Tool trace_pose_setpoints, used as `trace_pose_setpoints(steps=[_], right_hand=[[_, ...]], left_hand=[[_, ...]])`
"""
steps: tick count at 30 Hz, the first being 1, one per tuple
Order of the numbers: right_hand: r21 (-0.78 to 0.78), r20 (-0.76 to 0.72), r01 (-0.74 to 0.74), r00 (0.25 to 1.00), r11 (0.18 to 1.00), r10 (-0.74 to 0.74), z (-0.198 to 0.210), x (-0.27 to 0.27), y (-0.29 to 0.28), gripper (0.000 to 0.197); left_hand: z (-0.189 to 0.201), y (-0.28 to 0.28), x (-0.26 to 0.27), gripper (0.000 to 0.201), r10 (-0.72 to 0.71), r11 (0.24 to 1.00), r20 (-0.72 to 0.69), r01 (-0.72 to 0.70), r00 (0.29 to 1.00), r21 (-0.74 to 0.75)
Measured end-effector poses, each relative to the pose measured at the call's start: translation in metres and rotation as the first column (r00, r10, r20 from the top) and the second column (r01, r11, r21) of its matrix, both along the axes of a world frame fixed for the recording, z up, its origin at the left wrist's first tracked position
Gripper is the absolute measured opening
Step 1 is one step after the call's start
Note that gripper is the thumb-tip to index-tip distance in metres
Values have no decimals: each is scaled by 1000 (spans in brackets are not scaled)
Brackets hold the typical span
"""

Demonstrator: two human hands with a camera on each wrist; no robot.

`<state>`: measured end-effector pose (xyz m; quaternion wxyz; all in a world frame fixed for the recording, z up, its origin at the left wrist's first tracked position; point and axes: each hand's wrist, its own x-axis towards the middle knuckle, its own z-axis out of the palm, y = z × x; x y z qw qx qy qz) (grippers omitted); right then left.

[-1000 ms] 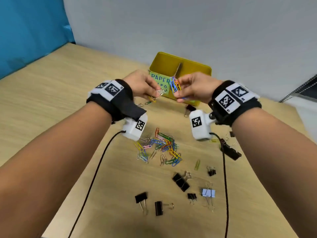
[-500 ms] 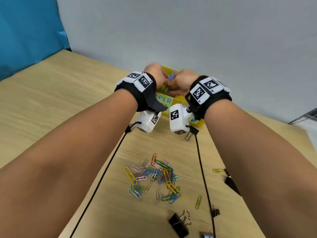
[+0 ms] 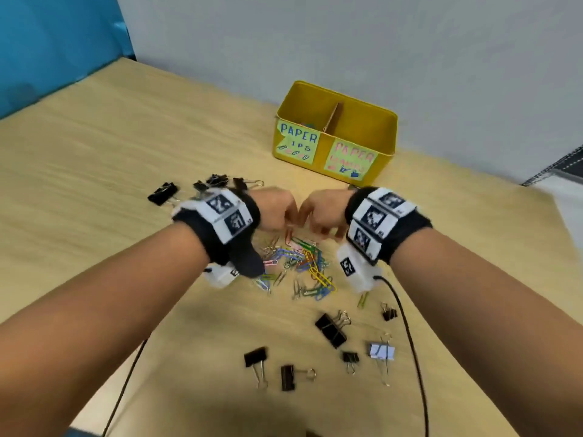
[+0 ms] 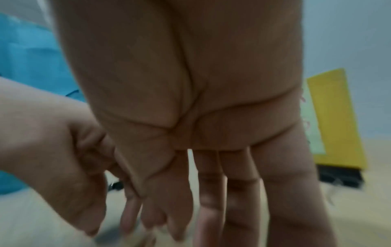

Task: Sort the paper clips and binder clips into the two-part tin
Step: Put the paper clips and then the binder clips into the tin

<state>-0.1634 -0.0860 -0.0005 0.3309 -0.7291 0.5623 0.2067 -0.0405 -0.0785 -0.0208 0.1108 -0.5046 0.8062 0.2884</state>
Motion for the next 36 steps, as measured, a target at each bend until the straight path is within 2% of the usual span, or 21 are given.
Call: trace_pose_setpoints(steps=[3, 6, 10, 12, 14, 16, 18, 20, 22, 24, 27, 29, 31, 34, 36], right_hand=[[-96, -21, -90, 996, 991, 88, -9, -3, 25, 39], [-45, -19, -100, 995, 994, 99, -14, -12, 37, 47], [-64, -11, 62, 998, 996, -63, -9, -40, 45, 39], [-41, -135, 68, 988, 997, -73, -7, -54, 53, 35], [-2, -340, -25, 940, 1000, 23, -10, -61, 64, 36], [-10, -417, -77, 907, 997, 66, -17, -61, 72, 37], [-60, -383, -84, 922, 995, 55, -22, -57, 72, 33], [-115, -288, -44, 958, 992, 9, -26, -48, 69, 27], [-139, -126, 104, 985, 985, -122, -31, -38, 68, 18], [-102, 63, 297, 954, 949, -292, -32, -34, 66, 15], [-142, 194, 471, 876, 871, -442, -29, -51, 55, 17], [-215, 205, 540, 840, 814, -503, -22, -73, 45, 13], [-263, 138, 556, 831, 789, -539, -19, -94, 37, 24], [-253, 45, 497, 863, 830, -503, -21, -107, 33, 34], [-240, 15, 461, 882, 854, -472, -24, -103, 35, 34]], left_hand=[[-20, 27, -1, 36, -63, 996, 42, 66, 997, -62], [-20, 42, 1, 43, -100, 995, 14, 100, 995, -5], [-13, 45, 21, 47, 71, 995, 2, -71, 997, -65], [-15, 48, 33, 52, 155, 987, 93, -150, 984, -58], [-15, 54, 33, 54, 168, 986, 169, -165, 971, -30], [-17, 60, 25, 51, 155, 988, 162, -152, 974, -34], [-20, 64, 15, 45, 141, 989, 142, -133, 980, -66], [-23, 67, 4, 39, 134, 988, 126, -123, 983, -92], [-26, 67, -5, 37, 137, 986, 85, -128, 987, -104], [-25, 68, -8, 36, 169, 981, 25, -166, 985, -97], [-21, 68, 5, 40, 239, 967, -46, -242, 970, -77], [-19, 67, 19, 45, 273, 960, -51, -276, 961, -51], [-19, 68, 28, 52, 279, 960, -20, -279, 960, -15], [-20, 69, 23, 57, 255, 967, 17, -255, 967, -15], [-21, 70, 14, 56, 229, 973, 5, -229, 973, -17]])
